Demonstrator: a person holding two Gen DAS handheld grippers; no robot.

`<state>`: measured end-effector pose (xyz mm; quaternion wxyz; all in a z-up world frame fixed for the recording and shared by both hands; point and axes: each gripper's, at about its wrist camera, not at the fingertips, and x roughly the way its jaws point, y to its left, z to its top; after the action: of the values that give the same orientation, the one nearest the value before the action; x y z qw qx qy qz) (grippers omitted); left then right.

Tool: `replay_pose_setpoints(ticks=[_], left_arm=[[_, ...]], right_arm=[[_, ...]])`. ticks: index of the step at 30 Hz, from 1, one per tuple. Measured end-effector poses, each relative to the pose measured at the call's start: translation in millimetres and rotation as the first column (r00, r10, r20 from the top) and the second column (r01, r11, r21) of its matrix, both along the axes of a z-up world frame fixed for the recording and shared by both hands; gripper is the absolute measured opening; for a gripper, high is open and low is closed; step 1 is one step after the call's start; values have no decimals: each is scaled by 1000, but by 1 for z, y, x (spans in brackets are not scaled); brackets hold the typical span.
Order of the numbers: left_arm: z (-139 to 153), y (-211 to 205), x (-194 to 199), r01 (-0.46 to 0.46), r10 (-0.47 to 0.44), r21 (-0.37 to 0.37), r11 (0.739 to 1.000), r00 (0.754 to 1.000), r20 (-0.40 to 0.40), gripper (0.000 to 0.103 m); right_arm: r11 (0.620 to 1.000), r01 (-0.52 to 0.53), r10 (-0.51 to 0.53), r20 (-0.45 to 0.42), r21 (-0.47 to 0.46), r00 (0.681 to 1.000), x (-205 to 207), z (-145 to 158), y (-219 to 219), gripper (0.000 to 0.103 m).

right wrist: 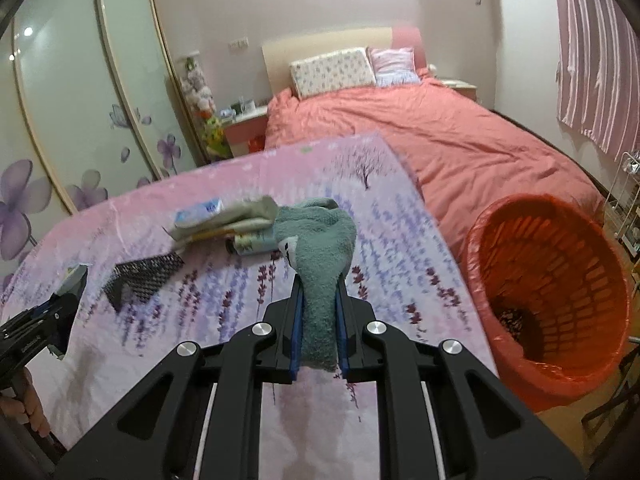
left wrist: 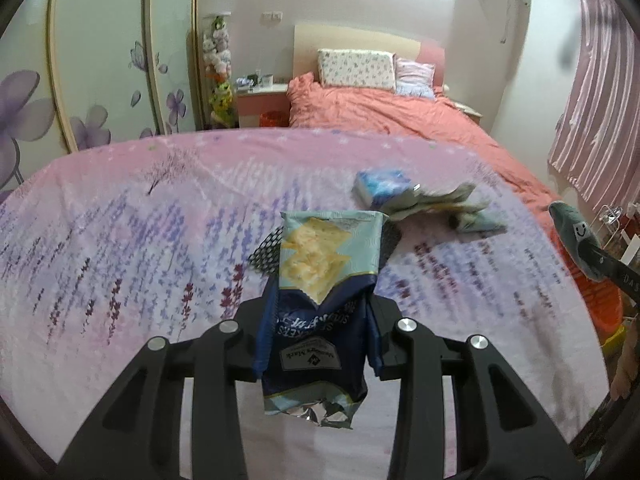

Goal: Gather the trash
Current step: 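Carry the snack bag and smiley sock over the orange basket and open both tools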

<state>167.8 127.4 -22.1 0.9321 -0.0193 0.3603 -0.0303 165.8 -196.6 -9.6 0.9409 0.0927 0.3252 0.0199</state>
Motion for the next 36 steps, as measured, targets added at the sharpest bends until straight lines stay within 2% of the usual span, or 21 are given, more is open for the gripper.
replay_pose_setpoints(ticks=[5, 11, 22, 27, 36], left_arm=[[25, -24, -10, 35, -35, 4, 999, 998, 55, 37], [48, -62, -15, 85, -84, -3, 996, 992, 98, 37], [62, -157, -13, 227, -226, 4, 974, 966, 124, 37], [63, -205, -9, 312, -306, -20, 950, 943, 133, 37], [49, -293, -2, 468, -458, -62, 882, 880, 127, 37]], right_arm=[[1000, 17, -18, 76, 14, 997, -19, 20, -14, 14], [998, 68, -68, 127, 6, 990, -37, 36, -37, 14], [982, 190, -188, 169, 5, 967, -58, 40, -94, 14], [967, 253, -253, 175, 23, 952, -60, 36, -123, 14], [941, 329, -337, 158, 72, 928, -52, 22, -166, 14]])
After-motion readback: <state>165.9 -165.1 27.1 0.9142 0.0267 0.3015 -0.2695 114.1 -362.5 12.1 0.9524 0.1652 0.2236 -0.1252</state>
